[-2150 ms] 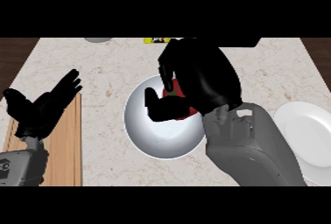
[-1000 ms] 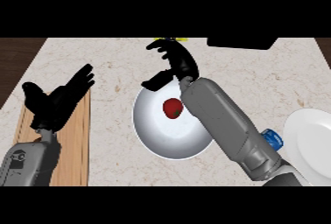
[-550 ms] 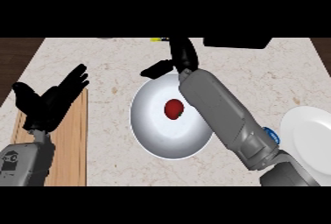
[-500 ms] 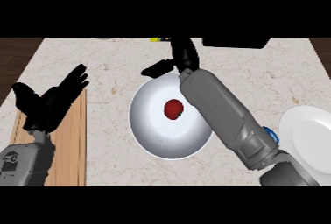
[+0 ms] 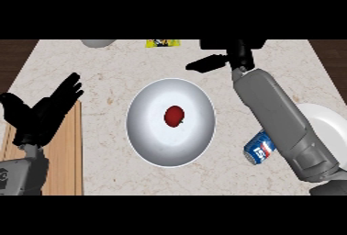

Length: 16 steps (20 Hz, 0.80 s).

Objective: Pick the tomato from the plate and place it in the bowl

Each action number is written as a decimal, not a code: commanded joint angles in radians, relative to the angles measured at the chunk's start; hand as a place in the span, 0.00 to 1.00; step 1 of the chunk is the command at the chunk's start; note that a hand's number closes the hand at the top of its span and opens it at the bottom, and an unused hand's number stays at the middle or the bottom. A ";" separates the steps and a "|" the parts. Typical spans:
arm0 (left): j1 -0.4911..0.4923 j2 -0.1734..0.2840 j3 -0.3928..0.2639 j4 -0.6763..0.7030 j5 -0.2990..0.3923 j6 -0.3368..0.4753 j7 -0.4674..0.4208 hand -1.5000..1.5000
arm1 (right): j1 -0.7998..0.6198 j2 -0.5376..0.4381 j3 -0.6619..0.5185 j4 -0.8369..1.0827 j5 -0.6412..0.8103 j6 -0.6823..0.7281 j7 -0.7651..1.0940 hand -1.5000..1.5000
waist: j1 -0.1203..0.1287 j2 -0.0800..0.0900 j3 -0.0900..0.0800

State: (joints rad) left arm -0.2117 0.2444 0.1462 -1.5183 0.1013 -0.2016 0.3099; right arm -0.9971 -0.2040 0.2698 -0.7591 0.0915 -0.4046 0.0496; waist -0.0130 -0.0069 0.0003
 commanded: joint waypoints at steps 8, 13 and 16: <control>0.035 0.027 0.049 0.016 0.022 -0.012 -0.010 0.50 | 0.446 -0.279 -0.038 -0.683 -0.179 0.286 -0.101 0.00 | -0.061 -0.016 0.000; 0.057 0.021 0.040 -0.033 0.015 -0.001 0.008 0.50 | 0.660 -0.354 -0.118 -0.955 -0.380 0.438 -0.111 0.00 | -0.053 -0.012 0.001; 0.071 0.018 0.051 -0.015 0.016 0.001 -0.011 0.50 | 0.832 -0.403 -0.193 -1.088 -0.516 0.526 -0.151 0.00 | -0.074 -0.012 0.001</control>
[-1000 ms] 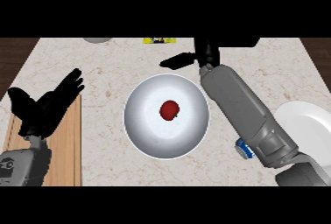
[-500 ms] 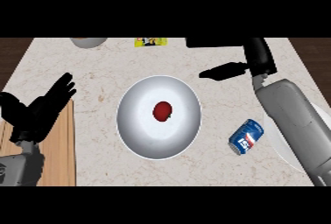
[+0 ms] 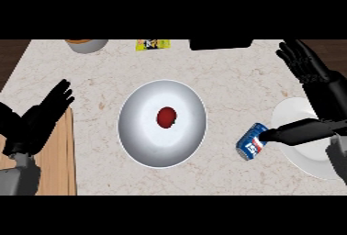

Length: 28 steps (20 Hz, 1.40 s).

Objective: Pick the tomato from the plate and place it in the bowl

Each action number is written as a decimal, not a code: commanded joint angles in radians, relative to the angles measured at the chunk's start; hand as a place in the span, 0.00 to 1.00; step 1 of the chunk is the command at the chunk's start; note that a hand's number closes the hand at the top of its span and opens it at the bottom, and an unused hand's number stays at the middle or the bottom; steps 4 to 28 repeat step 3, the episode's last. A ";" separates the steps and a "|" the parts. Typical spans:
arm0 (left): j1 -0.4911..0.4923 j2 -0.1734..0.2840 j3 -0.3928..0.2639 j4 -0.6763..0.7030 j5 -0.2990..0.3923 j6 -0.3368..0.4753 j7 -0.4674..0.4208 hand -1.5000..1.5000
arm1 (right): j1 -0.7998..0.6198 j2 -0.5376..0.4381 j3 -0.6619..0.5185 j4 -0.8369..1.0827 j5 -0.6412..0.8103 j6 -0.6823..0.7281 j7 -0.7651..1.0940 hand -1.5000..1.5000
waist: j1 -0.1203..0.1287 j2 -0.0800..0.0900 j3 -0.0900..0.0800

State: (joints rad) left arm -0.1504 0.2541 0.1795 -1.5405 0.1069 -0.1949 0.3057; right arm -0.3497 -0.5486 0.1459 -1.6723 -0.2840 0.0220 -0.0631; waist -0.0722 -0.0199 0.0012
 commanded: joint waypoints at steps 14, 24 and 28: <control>0.017 -0.005 0.004 -0.043 0.014 0.000 0.015 0.50 | 0.407 -0.141 -0.139 -0.328 -0.139 0.149 -0.105 1.00 | -0.003 0.003 0.000; 0.017 -0.005 0.004 -0.043 0.014 0.000 0.015 0.50 | 0.407 -0.141 -0.139 -0.328 -0.139 0.149 -0.105 1.00 | -0.003 0.003 0.000; 0.017 -0.005 0.004 -0.043 0.014 0.000 0.015 0.50 | 0.407 -0.141 -0.139 -0.328 -0.139 0.149 -0.105 1.00 | -0.003 0.003 0.000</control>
